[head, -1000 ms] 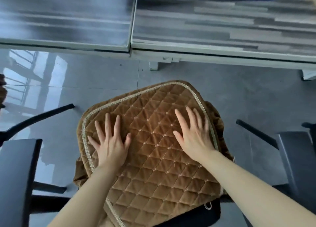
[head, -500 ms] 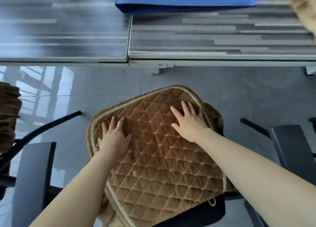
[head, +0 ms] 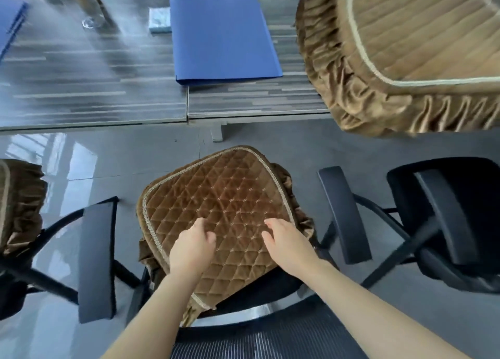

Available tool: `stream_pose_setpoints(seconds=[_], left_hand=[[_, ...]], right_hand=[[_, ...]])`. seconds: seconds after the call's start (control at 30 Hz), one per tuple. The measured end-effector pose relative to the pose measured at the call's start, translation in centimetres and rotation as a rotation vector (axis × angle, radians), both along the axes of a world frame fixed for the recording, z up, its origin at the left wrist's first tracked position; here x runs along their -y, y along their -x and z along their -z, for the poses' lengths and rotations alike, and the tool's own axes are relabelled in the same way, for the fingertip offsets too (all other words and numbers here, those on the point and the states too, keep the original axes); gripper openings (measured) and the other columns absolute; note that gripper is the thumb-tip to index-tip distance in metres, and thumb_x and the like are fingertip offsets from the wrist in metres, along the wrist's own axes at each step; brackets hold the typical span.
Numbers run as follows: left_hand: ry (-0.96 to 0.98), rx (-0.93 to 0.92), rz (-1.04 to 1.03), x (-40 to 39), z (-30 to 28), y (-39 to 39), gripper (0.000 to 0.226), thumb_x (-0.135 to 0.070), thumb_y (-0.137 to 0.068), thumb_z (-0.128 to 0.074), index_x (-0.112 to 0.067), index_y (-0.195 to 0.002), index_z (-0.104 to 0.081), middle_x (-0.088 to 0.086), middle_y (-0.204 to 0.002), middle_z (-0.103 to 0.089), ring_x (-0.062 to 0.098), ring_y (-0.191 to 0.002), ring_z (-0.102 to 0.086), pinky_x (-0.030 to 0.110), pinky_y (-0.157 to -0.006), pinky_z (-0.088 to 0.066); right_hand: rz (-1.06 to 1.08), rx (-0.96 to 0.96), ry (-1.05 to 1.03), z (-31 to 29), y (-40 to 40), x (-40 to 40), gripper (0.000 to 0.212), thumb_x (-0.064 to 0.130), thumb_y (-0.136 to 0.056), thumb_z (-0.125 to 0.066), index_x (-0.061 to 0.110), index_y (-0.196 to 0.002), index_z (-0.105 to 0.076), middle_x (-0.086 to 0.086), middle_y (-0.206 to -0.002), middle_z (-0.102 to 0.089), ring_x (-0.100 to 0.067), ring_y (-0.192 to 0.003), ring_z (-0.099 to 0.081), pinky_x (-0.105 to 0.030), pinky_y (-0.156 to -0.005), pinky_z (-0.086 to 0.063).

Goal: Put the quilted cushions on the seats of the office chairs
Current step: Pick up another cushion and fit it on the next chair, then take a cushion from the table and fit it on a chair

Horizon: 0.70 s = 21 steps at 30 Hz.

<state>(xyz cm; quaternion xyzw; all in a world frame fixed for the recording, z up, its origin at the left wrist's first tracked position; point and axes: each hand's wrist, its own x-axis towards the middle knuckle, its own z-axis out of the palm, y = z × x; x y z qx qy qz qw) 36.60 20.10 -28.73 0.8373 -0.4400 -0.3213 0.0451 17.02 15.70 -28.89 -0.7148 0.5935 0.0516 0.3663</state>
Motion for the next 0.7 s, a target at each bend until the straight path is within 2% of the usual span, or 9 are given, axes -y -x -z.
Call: stream_pose_setpoints(seconds=[0.1,0.17,0.23,0.3,0.37,0.43,0.5,0.6,0.7], left_hand=[[0.114,-0.096,-0.024,-2.7,-4.7,2.6,0.036,-0.026,-0.096,-0.044,-0.023,-0.130,-0.054,-0.009,-0.086,-0.067,0.015,-0.072,-0.065,0.035,-0.070,-0.057],[0.159,-0.143,0.006,-4.8,-8.3,5.4,0.034,-0.025,-0.097,-0.046,-0.023,-0.128,-0.056,-0.011,-0.089,-0.065,0.010,-0.070,-0.062,0.032,-0.070,-0.055],[0.185,-0.210,-0.023,-6.8,-10.3,7.4,0.029,-0.024,-0.097,-0.048,-0.022,-0.124,-0.059,-0.007,-0.098,-0.067,0.010,-0.074,-0.061,0.028,-0.071,-0.051],[0.199,-0.272,-0.038,-8.8,-12.7,9.8,0.025,-0.022,-0.096,-0.050,-0.021,-0.117,-0.064,-0.009,-0.095,-0.066,0.009,-0.085,-0.061,0.024,-0.073,-0.045],[0.211,-0.318,-0.029,-10.7,-15.2,12.6,0.021,-0.020,-0.096,-0.051,-0.021,-0.111,-0.066,-0.012,-0.092,-0.066,0.007,-0.090,-0.062,0.018,-0.069,-0.042],[0.214,-0.351,-0.023,-12.4,-16.7,15.3,0.018,-0.020,-0.095,-0.052,-0.024,-0.107,-0.065,-0.015,-0.088,-0.067,-0.001,-0.081,-0.061,0.012,-0.063,-0.042],[0.210,-0.397,-0.011,-13.8,-17.8,18.6,0.016,-0.020,-0.095,-0.053,-0.026,-0.104,-0.065,-0.016,-0.083,-0.069,-0.002,-0.068,-0.061,0.012,-0.057,-0.043],[0.188,-0.445,0.051,-15.2,-19.0,24.6,0.015,-0.022,-0.094,-0.055,-0.028,-0.103,-0.066,-0.015,-0.084,-0.070,-0.004,-0.073,-0.063,0.010,-0.061,-0.043],[0.176,-0.475,0.085,-15.6,-19.8,30.4,0.015,-0.023,-0.092,-0.057,-0.030,-0.102,-0.066,-0.012,-0.085,-0.071,-0.001,-0.080,-0.064,0.015,-0.066,-0.044]], right_hand=[[0.113,0.085,0.053,-5.1,2.8,-4.3,0.042,0.040,-0.100,-0.035,0.026,-0.139,-0.043,0.007,-0.139,-0.050,-0.013,-0.127,-0.047,-0.036,-0.104,-0.041],[0.200,0.105,0.101,-8.9,5.9,-7.4,0.039,0.040,-0.099,-0.038,0.028,-0.136,-0.046,0.009,-0.136,-0.053,-0.011,-0.124,-0.049,-0.034,-0.102,-0.043],[0.263,0.122,0.122,-11.1,8.3,-9.7,0.036,0.038,-0.099,-0.040,0.027,-0.132,-0.049,0.011,-0.132,-0.054,-0.010,-0.120,-0.051,-0.029,-0.099,-0.044],[0.327,0.140,0.150,-13.8,11.2,-12.3,0.033,0.036,-0.099,-0.041,0.027,-0.130,-0.051,0.011,-0.129,-0.055,-0.009,-0.119,-0.050,-0.024,-0.096,-0.042],[0.386,0.147,0.185,-16.3,14.2,-14.8,0.032,0.037,-0.099,-0.041,0.027,-0.128,-0.051,0.013,-0.127,-0.056,-0.006,-0.119,-0.050,-0.023,-0.097,-0.042],[0.454,0.144,0.202,-17.7,16.9,-16.8,0.033,0.037,-0.099,-0.041,0.028,-0.129,-0.051,0.014,-0.125,-0.057,-0.006,-0.118,-0.051,-0.024,-0.097,-0.043],[0.519,0.154,0.202,-18.8,19.7,-18.7,0.032,0.035,-0.098,-0.043,0.027,-0.128,-0.053,0.014,-0.122,-0.059,-0.007,-0.116,-0.053,-0.025,-0.095,-0.044],[0.580,0.163,0.222,-19.9,24.9,-21.0,0.029,0.029,-0.097,-0.048,0.025,-0.125,-0.054,0.015,-0.116,-0.061,-0.008,-0.114,-0.055,-0.025,-0.093,-0.044],[0.596,0.159,0.227,-20.9,30.0,-22.3,0.029,0.027,-0.096,-0.050,0.024,-0.124,-0.055,0.014,-0.115,-0.062,-0.009,-0.113,-0.056,-0.024,-0.092,-0.044]])
